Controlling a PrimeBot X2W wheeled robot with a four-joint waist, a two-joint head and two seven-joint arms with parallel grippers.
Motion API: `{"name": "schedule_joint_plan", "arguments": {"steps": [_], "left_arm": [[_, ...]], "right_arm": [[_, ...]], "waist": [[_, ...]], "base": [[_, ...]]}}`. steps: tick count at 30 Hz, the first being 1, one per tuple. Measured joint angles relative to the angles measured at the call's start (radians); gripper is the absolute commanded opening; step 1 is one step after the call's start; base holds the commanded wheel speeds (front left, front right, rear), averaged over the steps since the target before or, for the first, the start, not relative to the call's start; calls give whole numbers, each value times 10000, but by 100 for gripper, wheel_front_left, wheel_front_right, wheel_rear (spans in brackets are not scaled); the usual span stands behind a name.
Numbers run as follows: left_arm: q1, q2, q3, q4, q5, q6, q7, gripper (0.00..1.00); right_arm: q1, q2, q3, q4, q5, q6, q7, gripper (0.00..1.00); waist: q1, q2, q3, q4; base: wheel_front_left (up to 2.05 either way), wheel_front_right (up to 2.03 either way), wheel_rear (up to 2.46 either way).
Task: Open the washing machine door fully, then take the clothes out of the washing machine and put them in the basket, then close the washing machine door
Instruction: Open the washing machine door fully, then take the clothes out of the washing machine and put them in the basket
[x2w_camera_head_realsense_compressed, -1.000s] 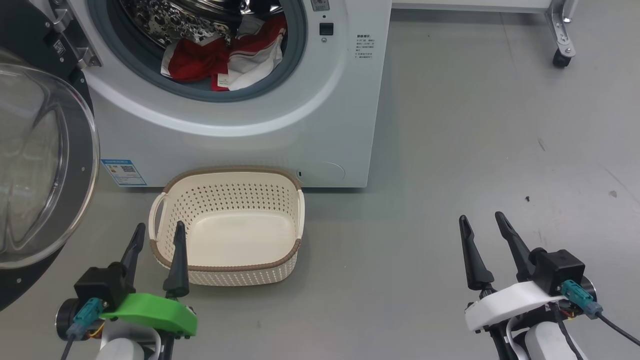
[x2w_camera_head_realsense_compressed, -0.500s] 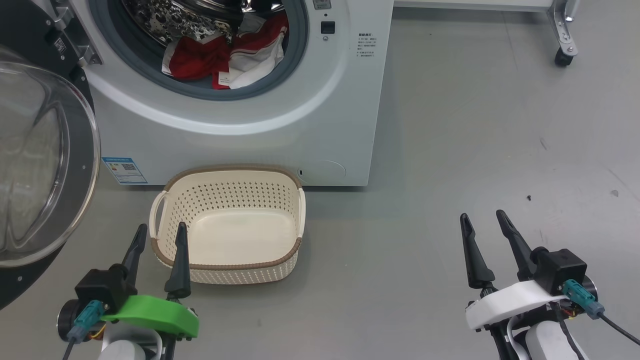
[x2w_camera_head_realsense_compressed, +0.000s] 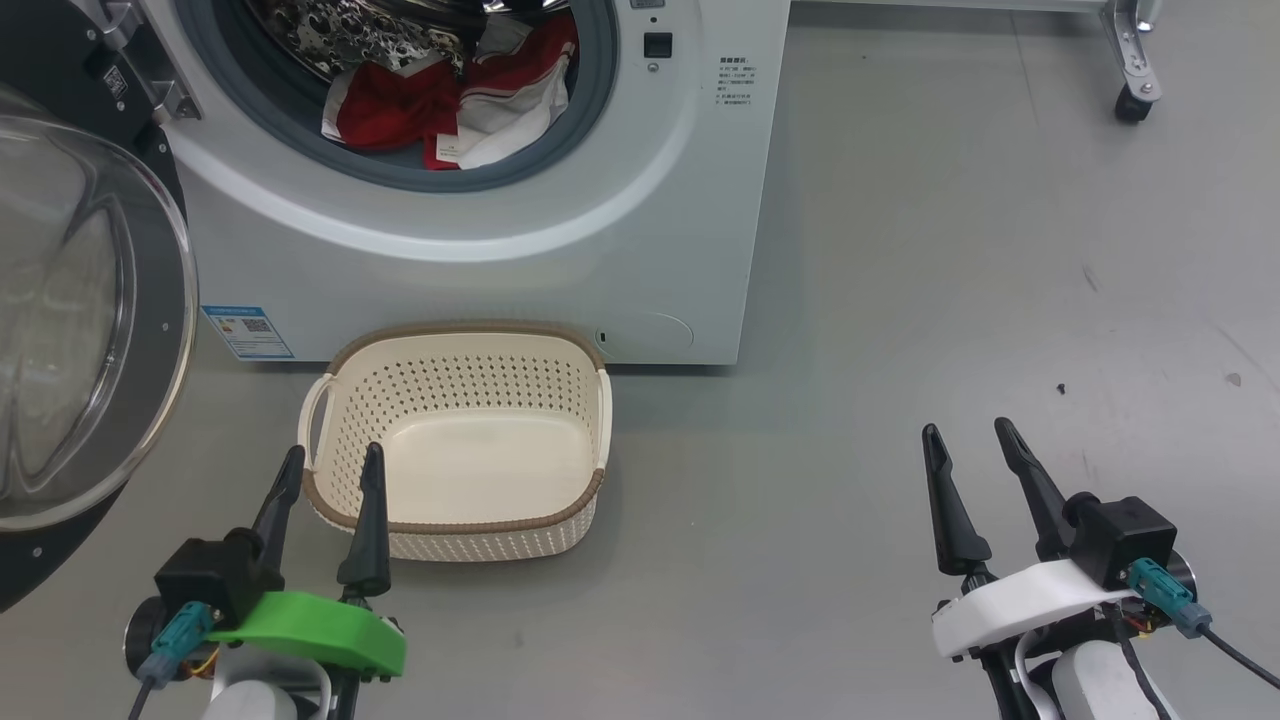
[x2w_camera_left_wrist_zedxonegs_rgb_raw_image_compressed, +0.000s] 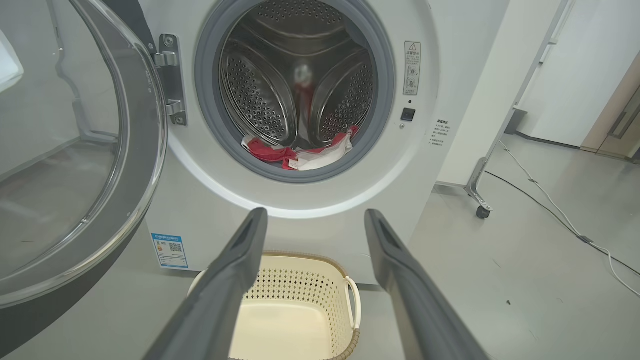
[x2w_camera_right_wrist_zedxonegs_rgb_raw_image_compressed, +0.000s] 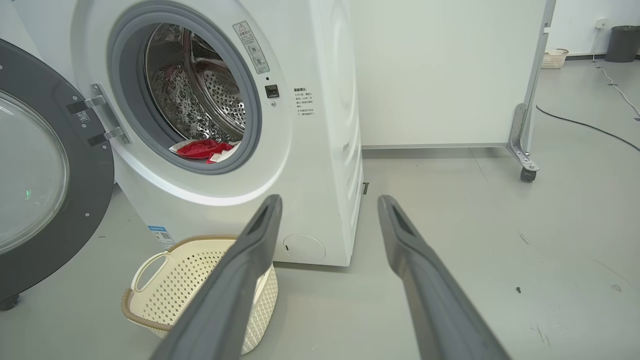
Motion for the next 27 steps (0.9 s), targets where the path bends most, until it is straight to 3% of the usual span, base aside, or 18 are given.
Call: {"name": "schedule_joint_plan", "arguments": {"steps": [13,27], "left_arm": [[4,-4,29,-155,-13,-2,0,100],[7,-23,121,-201,29,79,0,100]], "right_arm": [[0,19,-35,-17,0,2,0,100],[1,27,-81,-2,-12,4,-2,100]], "waist": [[0,0,102,17],[0,0,81,109]], "base": [[58,-58,0],[110,-110,0]]}}
